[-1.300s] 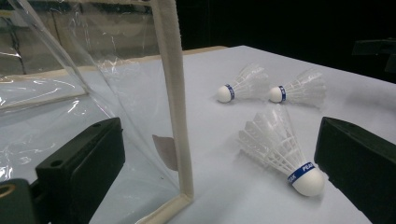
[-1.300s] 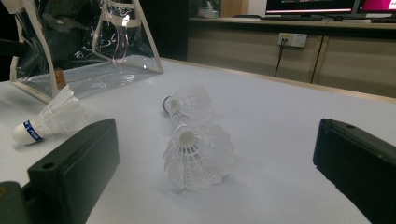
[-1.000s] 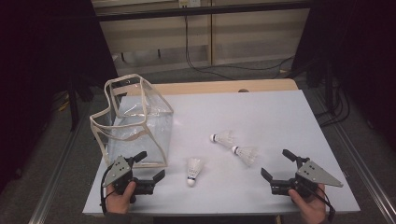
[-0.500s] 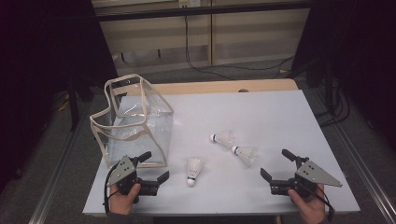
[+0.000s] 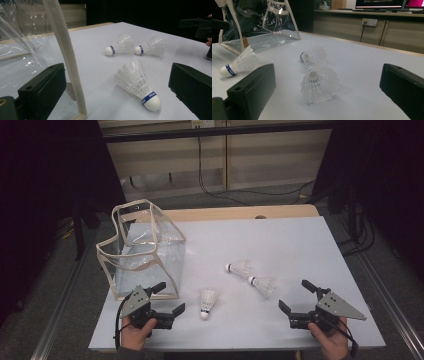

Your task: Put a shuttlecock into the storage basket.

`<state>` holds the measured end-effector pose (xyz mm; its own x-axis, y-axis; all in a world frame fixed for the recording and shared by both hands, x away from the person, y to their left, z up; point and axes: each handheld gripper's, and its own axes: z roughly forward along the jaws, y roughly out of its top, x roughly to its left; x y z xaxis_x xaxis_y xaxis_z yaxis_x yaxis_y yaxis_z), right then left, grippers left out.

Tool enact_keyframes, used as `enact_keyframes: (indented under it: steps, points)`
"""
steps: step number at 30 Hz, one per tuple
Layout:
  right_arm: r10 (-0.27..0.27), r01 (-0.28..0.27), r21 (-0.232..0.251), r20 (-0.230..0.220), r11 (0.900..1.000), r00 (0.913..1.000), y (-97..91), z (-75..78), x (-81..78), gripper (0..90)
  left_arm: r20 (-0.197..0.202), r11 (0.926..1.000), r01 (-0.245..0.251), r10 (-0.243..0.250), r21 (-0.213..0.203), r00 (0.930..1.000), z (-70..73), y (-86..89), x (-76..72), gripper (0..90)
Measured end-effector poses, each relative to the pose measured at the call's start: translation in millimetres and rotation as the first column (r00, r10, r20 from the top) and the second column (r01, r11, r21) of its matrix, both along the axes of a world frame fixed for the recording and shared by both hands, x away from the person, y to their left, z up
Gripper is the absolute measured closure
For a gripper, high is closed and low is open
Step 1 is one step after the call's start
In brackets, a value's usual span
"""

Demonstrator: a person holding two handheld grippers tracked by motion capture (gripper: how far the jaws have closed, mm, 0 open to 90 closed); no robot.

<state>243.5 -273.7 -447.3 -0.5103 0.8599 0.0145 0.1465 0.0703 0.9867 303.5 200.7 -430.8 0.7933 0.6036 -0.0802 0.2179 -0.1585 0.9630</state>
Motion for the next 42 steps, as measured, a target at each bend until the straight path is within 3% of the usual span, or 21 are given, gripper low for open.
enact_keyframes:
  steps: [15,30,42]
  points:
    - [0.0,0.0,-0.002,-0.001,1.0,1.0,0.7,-0.6,0.3,0.4,-0.031,0.9997,0.022,-0.022,0.006,0.9993,-0.5,-14.2,1.4,1.6]
    - [0.002,-0.002,-0.008,0.002,1.0,1.0,0.3,-0.7,-0.1,0.5,-0.045,0.9988,0.026,-0.024,0.042,0.9987,-0.6,-23.3,3.2,1.8]
    - [-0.001,0.001,-0.009,0.0,1.0,1.0,-0.5,-0.2,-1.4,0.5,-0.094,0.9957,0.056,-0.049,0.074,0.9943,-0.7,-35.8,2.6,2.2]
